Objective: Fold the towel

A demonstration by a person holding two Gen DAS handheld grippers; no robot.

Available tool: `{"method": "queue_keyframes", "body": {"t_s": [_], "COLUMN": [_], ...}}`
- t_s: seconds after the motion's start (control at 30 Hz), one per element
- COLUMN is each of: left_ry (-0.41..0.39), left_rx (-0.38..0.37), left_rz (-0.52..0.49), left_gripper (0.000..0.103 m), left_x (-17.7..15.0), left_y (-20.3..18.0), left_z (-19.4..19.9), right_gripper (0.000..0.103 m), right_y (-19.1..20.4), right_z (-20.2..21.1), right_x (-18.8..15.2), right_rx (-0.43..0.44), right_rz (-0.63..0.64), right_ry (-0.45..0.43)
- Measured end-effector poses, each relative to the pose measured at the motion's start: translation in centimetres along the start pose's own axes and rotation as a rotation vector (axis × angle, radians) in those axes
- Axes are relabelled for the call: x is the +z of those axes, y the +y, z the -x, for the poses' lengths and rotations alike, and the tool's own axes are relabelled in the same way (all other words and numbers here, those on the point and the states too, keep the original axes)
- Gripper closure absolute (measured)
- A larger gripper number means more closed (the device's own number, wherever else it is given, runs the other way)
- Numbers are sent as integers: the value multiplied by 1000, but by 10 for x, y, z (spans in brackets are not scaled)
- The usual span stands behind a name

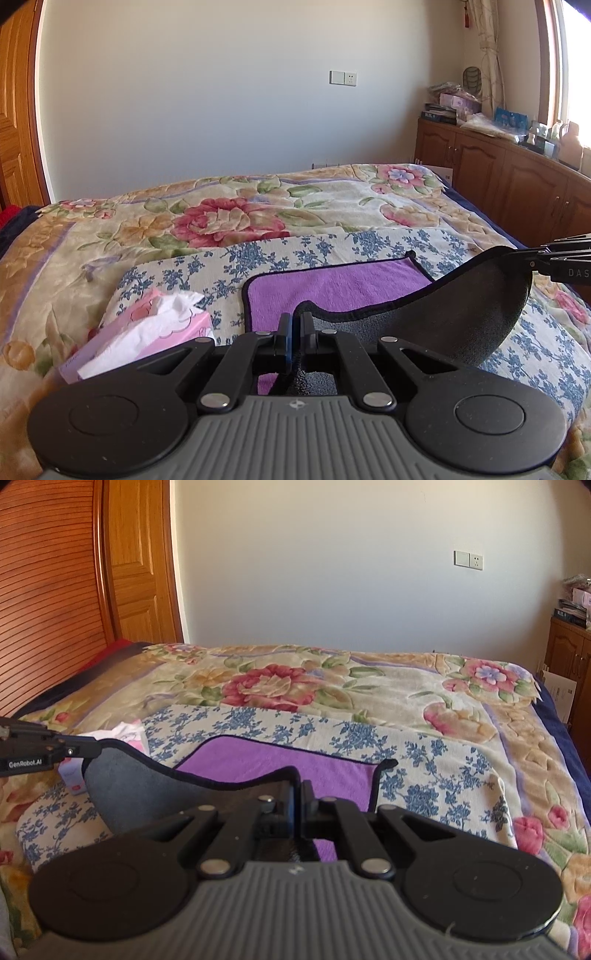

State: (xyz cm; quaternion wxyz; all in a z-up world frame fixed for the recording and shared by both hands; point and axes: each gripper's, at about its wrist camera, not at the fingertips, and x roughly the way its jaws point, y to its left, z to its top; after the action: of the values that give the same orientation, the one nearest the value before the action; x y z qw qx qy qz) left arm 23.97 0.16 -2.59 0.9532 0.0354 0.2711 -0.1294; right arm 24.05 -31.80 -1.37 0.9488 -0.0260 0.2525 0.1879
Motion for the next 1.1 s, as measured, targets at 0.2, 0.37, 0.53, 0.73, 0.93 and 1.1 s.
{"method": "queue_keyframes", "body": {"t_s": [0.2, 0.37, 0.53, 0.73, 0.93, 1.1], "left_ry": [-10, -17, -22, -21, -24, -25], "left_rx": [3, 4, 5, 3, 14, 27], "left_rz": [-6, -11, -14, -32, -44, -50], "left_gripper": [98, 98, 98, 98, 98, 98], "left_x": [11, 20, 25, 31, 37, 42], "left_y": [2, 5, 6, 5, 10, 17], "left_z": [-8, -17, -28, -41, -52, -60], "right_gripper": [99, 99, 99, 99, 99, 99], "right_y": [-5, -11, -15, -22, -23, -24], "right_z": [-7, -17, -25, -33, -44, -49], "right_x": [8, 12, 12, 15, 21, 26], "right_rx": [0, -4, -9, -14, -18, -22], "right_rz": [11, 16, 21, 28, 47, 64], "right_ry": [-12, -18, -23, -37, -48, -61]}}
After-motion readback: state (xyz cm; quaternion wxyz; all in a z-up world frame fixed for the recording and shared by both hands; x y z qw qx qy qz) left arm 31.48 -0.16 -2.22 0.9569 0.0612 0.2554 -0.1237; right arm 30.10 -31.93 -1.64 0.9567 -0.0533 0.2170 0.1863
